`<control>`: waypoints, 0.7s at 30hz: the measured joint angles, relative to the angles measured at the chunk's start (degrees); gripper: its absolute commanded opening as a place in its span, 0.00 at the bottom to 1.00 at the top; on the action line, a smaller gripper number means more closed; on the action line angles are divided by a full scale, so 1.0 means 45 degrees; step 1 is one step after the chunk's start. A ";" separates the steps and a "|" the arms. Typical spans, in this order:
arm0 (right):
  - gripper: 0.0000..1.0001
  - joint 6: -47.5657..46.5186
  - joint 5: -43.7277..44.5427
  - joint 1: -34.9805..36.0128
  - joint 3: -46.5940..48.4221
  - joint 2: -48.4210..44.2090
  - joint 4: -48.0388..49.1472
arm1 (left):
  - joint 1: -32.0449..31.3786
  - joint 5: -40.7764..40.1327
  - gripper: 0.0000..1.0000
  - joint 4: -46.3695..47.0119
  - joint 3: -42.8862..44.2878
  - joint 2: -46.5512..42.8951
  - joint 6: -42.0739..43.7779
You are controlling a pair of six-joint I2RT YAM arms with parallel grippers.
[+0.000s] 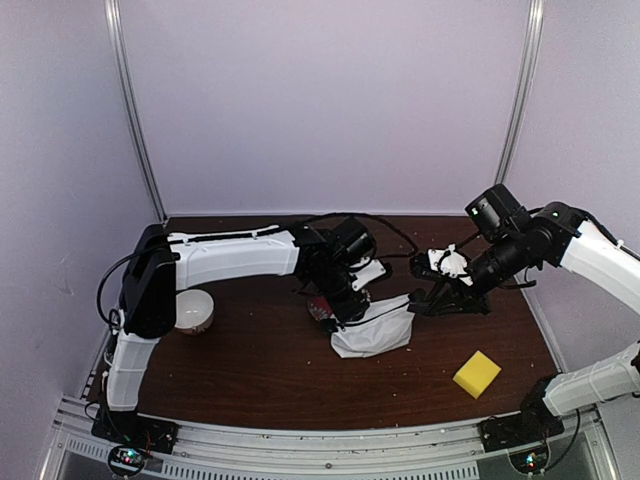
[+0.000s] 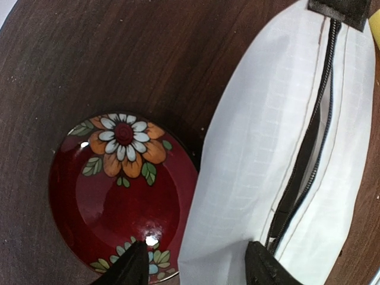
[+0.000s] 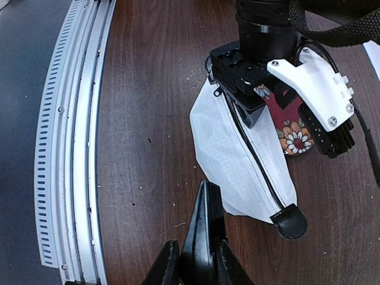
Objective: Sort the hair-cutting tools
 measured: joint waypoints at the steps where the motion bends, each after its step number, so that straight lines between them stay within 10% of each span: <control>1: 0.19 0.0000 -0.0005 0.0000 -0.0005 0.0000 0.0015 | -0.0024 0.0044 0.59 -0.0005 0.0000 0.0039 0.0044; 21: 0.20 0.0117 -0.0170 -0.0005 -0.0102 -0.0019 0.0034 | -0.0364 0.0165 0.59 0.0010 0.2205 0.1923 -0.0097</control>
